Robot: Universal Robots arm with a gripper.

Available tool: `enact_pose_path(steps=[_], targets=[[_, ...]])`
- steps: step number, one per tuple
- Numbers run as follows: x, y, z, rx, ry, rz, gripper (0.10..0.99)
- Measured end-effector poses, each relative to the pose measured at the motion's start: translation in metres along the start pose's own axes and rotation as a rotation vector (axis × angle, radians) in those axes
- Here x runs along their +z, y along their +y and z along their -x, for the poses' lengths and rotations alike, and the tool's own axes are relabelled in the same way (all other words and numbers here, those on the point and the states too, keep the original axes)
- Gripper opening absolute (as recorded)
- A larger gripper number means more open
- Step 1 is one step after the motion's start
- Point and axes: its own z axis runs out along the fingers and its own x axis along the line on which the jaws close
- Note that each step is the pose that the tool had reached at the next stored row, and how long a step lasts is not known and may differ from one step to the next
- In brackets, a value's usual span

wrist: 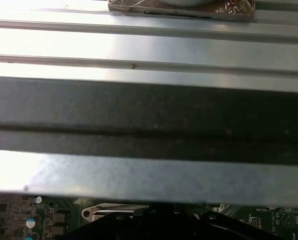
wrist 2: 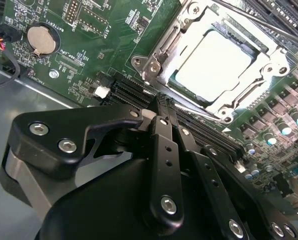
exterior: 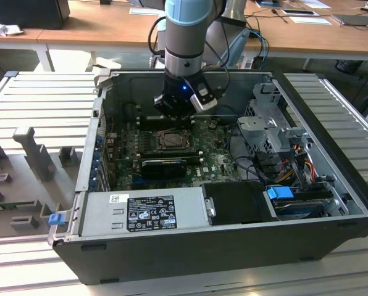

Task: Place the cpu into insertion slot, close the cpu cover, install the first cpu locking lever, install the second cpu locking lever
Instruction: 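Install the first cpu locking lever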

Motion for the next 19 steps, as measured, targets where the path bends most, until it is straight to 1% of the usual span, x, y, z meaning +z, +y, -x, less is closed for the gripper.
enact_pose_path(steps=[2, 11, 19], targets=[[0.0021, -0.0002, 0.0002, 0.0, 0.0, 0.0, 0.106], [0.0058, -0.0008, 0.0006, 0.0, 0.0001, 0.0, 0.106], [0.0071, -0.0009, 0.0007, 0.0, 0.0003, -0.005, 0.106]])
